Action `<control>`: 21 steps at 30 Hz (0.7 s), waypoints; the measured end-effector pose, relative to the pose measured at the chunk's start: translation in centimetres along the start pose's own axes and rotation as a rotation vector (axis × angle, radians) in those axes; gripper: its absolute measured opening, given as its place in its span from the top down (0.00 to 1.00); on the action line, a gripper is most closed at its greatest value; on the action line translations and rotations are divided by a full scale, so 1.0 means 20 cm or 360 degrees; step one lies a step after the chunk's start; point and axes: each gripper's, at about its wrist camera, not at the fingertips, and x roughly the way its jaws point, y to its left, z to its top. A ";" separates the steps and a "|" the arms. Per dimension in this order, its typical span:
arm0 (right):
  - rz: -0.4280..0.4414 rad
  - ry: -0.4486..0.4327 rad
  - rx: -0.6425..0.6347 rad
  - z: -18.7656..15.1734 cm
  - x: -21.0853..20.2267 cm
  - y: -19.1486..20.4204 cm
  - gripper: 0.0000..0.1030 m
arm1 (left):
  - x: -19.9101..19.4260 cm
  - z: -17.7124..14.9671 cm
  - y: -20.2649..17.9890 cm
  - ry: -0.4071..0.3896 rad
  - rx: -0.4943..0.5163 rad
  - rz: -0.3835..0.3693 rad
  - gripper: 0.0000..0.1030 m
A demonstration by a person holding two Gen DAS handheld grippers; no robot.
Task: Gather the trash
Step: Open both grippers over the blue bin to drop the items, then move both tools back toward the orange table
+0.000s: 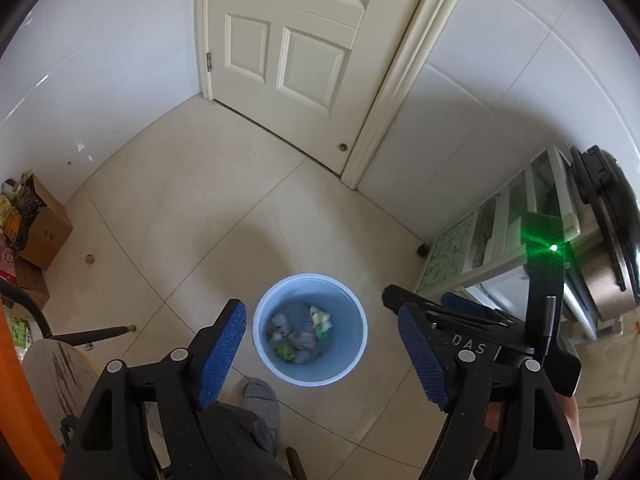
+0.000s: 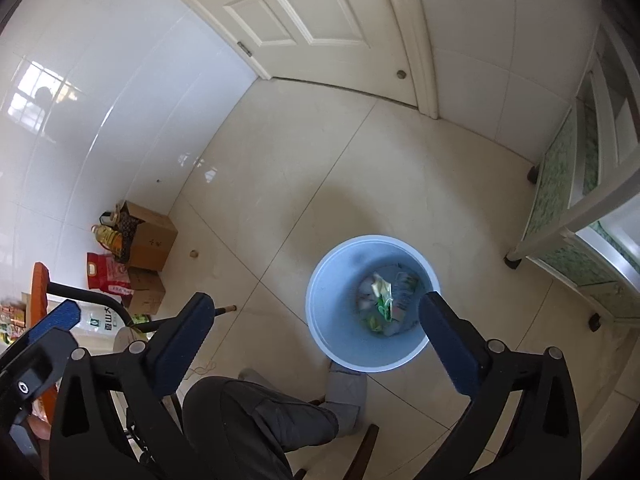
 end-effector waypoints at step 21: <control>-0.0010 -0.0222 -0.0215 -0.19 -0.46 0.43 0.00 | -0.85 -0.67 0.06 -0.0500 -0.0096 0.0183 0.08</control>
